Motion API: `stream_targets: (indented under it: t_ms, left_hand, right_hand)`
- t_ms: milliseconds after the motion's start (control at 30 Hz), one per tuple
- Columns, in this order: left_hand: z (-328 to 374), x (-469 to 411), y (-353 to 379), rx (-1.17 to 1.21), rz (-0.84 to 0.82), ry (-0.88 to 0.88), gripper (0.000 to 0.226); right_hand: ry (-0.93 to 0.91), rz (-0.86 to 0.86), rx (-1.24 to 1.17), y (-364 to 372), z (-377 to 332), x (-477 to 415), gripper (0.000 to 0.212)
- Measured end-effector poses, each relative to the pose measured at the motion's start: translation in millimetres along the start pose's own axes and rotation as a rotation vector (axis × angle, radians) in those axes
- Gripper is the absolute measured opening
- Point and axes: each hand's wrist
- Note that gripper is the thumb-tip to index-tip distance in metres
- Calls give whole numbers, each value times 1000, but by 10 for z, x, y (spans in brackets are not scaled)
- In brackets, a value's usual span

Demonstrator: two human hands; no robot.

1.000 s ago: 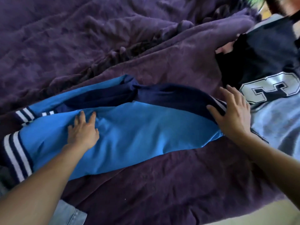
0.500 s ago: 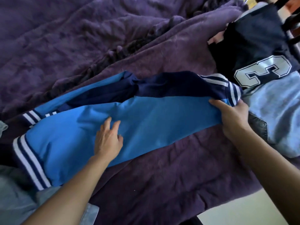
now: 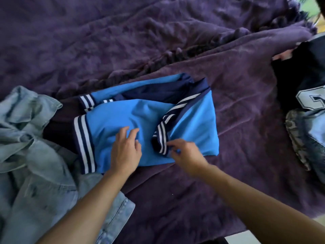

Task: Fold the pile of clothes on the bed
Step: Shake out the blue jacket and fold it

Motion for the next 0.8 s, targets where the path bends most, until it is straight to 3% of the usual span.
stream_targets:
  t_ms: [67, 133, 167, 267, 333, 467, 700, 733, 800]
  left_hand:
    - [107, 79, 132, -3, -26, 138, 42]
    - [231, 157, 322, -6, -114, 256, 45]
    - [267, 192, 435, -12, -195, 259, 46]
    - [267, 234, 737, 38, -420, 110, 51]
    - [302, 207, 858, 145, -458, 68, 53]
    - [419, 84, 956, 246, -518, 63, 56]
    - [229, -63, 416, 618, -565, -110, 42]
    - [138, -44, 251, 718, -509, -159, 34]
    - [-157, 17, -124, 847, -246, -235, 24]
  right_hand:
    - [181, 335, -78, -238, 198, -4, 22]
    - [379, 527, -61, -526, 473, -78, 25]
    - [457, 517, -61, -636, 596, -154, 35]
    - [633, 257, -318, -762, 829, -427, 66]
    - [668, 149, -380, -771, 906, -543, 55]
    - [625, 194, -348, -907, 913, -509, 23]
    - [328, 272, -249, -1159, -234, -179, 24]
    - [289, 272, -221, -1131, -491, -171, 28]
    - [205, 248, -87, -975, -996, -202, 35]
Point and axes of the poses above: each hand's wrist, its own x-axis away from the middle knuckle, its own y-axis out of the palm, z = x × y, and after that the axes turned 14 degrees about x, right-handed
